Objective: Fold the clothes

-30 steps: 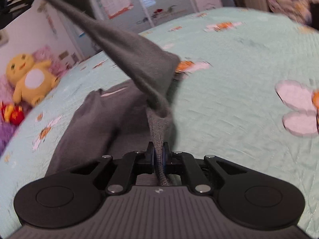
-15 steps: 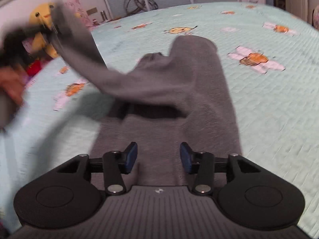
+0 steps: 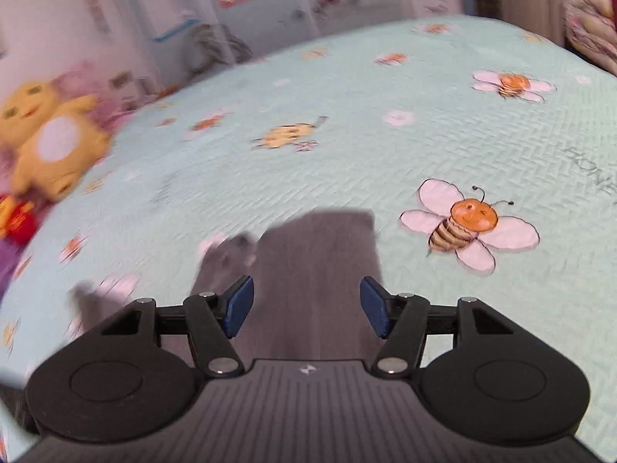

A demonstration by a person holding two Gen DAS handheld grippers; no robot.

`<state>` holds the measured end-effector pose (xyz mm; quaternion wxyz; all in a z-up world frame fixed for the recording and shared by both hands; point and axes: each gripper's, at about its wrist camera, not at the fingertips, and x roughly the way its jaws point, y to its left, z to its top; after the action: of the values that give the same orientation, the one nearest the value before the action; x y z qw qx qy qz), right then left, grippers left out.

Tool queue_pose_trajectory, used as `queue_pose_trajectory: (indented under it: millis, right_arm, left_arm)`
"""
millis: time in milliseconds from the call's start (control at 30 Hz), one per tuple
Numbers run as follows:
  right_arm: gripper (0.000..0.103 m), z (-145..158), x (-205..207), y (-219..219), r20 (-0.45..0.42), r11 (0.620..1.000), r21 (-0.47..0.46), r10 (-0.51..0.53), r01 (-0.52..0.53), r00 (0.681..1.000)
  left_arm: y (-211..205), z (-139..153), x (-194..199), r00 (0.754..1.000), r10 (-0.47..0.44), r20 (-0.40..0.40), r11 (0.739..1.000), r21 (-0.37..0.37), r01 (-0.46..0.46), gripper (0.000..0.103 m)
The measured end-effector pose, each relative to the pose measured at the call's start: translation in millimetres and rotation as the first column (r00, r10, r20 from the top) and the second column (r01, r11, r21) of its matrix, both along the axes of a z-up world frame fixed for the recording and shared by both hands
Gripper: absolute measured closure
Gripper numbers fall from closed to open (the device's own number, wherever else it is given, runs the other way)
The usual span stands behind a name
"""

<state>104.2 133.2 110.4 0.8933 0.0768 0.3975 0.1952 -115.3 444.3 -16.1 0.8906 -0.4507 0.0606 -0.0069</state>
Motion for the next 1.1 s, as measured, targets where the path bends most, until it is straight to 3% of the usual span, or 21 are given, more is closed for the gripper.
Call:
queue_pose_trajectory:
  millis: [133, 267, 367, 433, 500, 567, 767, 833, 967, 1100]
  right_arm:
    - [0.041, 2, 51, 40, -0.023, 0.983, -0.175, -0.068, 0.063, 0.997]
    - [0.041, -11, 86, 75, -0.093, 0.939, -0.337, -0.101, 0.064, 0.990]
    - [0.050, -26, 96, 90, -0.136, 0.896, -0.444, -0.096, 0.026, 0.986]
    - [0.064, -32, 89, 93, -0.133, 0.856, -0.517, -0.071, -0.008, 0.989]
    - [0.064, -39, 83, 96, -0.131, 0.812, -0.582, -0.045, -0.040, 0.990]
    - [0.064, -44, 79, 91, -0.121, 0.811, -0.583, -0.030, -0.047, 0.992]
    - [0.066, -50, 84, 75, -0.124, 0.871, -0.492, -0.077, 0.006, 0.989]
    - [0.083, -48, 88, 70, -0.129, 0.891, -0.452, -0.099, 0.030, 0.987]
    - [0.089, -50, 98, 62, -0.110, 0.898, -0.430, -0.151, 0.090, 0.982]
    - [0.089, -65, 111, 53, -0.122, 0.906, -0.398, -0.210, 0.146, 0.970]
  left_arm:
    - [-5, 8, 2, 0.999, -0.032, 0.035, 0.999, 0.032, 0.031, 0.095]
    - [-7, 5, 3, 0.998, -0.050, 0.037, 0.999, 0.022, 0.049, 0.095]
    - [-7, 4, 5, 0.998, -0.060, -0.022, 0.998, 0.031, 0.061, 0.095]
    - [-7, 1, 7, 0.996, -0.070, -0.058, 0.997, 0.022, 0.072, 0.095]
    - [-6, -2, 8, 0.994, -0.081, -0.075, 0.997, 0.010, 0.082, 0.095]
    - [-4, -4, 10, 0.992, -0.092, -0.091, 0.996, -0.003, 0.092, 0.095]
    - [-5, -7, 4, 0.992, -0.093, -0.090, 0.996, 0.000, 0.094, 0.095]
    - [-2, -6, -1, 0.996, -0.057, -0.070, 0.998, 0.001, 0.058, 0.095]
    - [9, -6, -8, 0.998, 0.029, -0.056, 1.000, -0.003, -0.029, 0.096]
    - [12, -10, -5, 0.997, 0.020, -0.076, 1.000, -0.015, -0.021, 0.096]
